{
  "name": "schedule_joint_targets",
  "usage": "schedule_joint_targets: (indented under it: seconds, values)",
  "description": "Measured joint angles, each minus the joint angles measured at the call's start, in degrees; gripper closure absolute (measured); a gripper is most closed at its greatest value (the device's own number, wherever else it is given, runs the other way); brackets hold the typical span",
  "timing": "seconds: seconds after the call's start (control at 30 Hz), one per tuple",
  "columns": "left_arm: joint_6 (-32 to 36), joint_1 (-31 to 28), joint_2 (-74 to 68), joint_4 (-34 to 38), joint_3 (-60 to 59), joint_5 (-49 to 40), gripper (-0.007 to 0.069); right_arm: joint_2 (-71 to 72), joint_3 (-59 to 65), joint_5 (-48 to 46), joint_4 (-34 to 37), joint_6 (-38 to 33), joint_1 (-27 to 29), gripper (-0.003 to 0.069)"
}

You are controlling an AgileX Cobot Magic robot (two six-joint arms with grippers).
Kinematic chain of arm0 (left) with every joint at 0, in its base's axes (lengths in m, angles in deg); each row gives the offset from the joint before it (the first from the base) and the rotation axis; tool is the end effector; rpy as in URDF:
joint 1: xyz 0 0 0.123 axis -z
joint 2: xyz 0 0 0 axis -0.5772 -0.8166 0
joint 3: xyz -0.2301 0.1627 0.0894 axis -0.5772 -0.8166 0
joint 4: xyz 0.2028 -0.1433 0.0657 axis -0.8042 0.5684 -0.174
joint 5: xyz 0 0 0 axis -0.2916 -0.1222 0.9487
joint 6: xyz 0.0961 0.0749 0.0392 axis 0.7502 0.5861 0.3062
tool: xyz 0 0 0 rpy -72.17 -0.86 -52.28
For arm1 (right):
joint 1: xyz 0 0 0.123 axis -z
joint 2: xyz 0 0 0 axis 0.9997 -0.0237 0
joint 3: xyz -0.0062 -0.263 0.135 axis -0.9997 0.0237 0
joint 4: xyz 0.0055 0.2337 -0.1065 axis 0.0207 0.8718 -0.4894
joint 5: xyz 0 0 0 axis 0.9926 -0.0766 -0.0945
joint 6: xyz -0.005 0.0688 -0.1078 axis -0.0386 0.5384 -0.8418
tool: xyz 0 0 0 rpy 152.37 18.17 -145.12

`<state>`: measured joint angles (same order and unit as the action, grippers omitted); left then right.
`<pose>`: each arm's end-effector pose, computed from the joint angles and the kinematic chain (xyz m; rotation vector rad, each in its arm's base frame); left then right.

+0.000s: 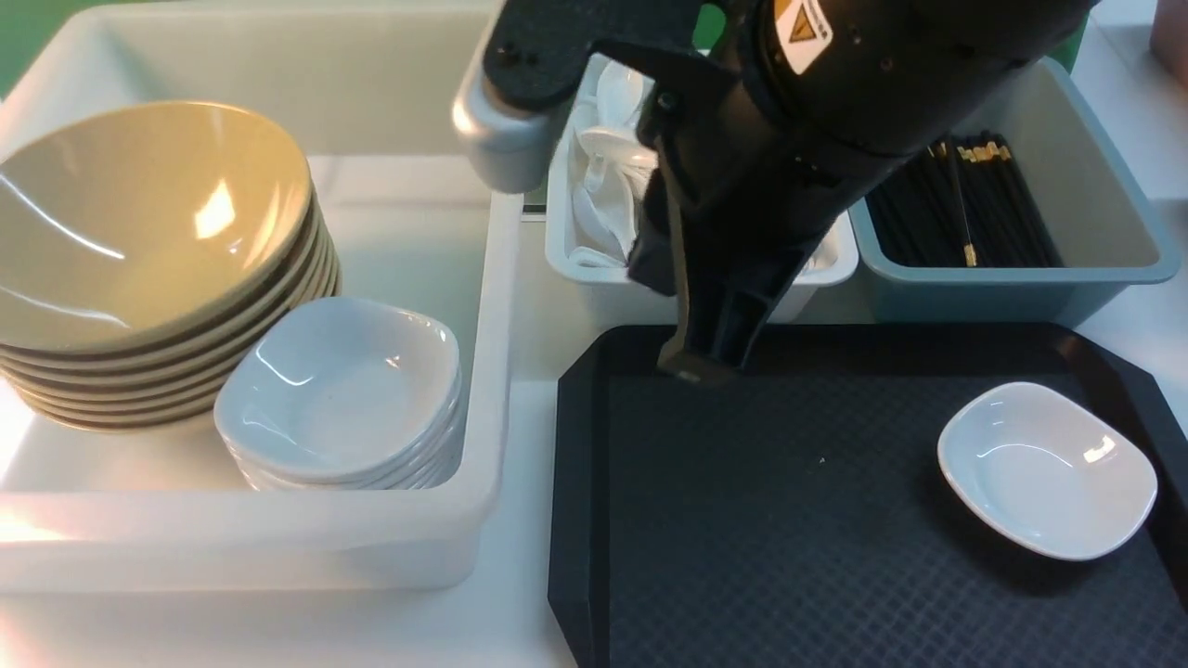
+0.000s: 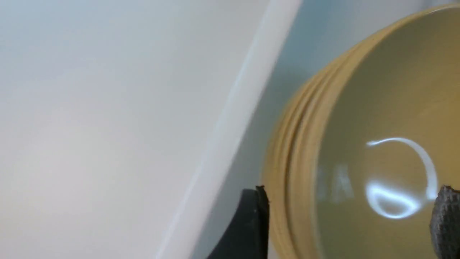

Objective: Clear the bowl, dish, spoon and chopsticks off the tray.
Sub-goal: Use the left arm to grab the plate

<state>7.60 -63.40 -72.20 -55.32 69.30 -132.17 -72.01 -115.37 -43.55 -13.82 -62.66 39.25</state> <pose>0.3037 0.1209 0.3743 -0.4345 2.3998 -0.1301 0.2453 0.2614 0.3907 -1.4285 2.1298 0.0297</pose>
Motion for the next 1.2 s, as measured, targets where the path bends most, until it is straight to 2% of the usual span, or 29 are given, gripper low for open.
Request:
schedule_joint_targets:
  seconds: [0.13, 0.23, 0.33, 0.37, 0.43, 0.47, 0.57, 0.73, 0.83, 1.0, 1.2]
  values:
    - [0.06, 12.44, 3.61, 1.14, 2.36, -0.77, 0.0090, 0.00, 2.09, 0.06, -0.87, 2.02, 3.00, 0.0615]
    - [-0.61, 28.78, 4.05, -0.56, 2.69, -1.18, 0.0115, 0.75, 6.03, 0.20, -1.17, 3.64, 7.79, 0.0614]
    - [-3.87, 46.94, -0.07, -6.39, 2.69, 0.22, 0.0125, 4.25, 12.33, 0.39, -1.43, 6.97, 14.26, 0.0614]
    - [-4.03, 46.94, -0.07, -6.70, 2.69, 0.22, 0.0126, 4.53, 12.72, 0.39, -1.43, 7.16, 14.26, 0.0614]
    - [-6.52, 57.52, -5.52, -9.82, 2.69, 4.09, 0.0129, 9.89, 18.14, 0.45, -1.72, 9.47, 19.01, 0.0614]
    - [-6.52, 58.15, -5.96, -9.95, 2.69, 4.41, 0.0129, 9.89, 18.14, 0.45, -1.72, 9.47, 19.01, 0.0614]
    - [-7.66, 67.15, -13.89, -10.67, 2.69, 10.41, 0.0129, 18.75, 25.39, 0.39, -1.83, 11.13, 23.25, 0.0613]
    - [-7.77, 73.40, -24.88, -9.32, 5.84, 15.84, 0.0129, 28.88, 35.16, 0.30, -1.83, 12.74, 26.04, 0.0607]
    - [-7.77, 76.40, -33.13, -7.03, 12.29, 18.44, 0.0129, 35.65, 41.17, 0.13, -1.83, 14.31, 26.44, 0.0602]
    - [-7.77, 78.88, -44.11, -5.96, 23.54, 19.86, 0.0129, 43.93, 46.99, 0.00, -1.78, 16.04, 26.48, 0.0600]
    - [-7.77, 79.80, -55.41, -5.09, 35.97, 16.23, 0.0144, 50.41, 48.53, -0.19, -1.78, 16.71, 26.48, 0.0600]
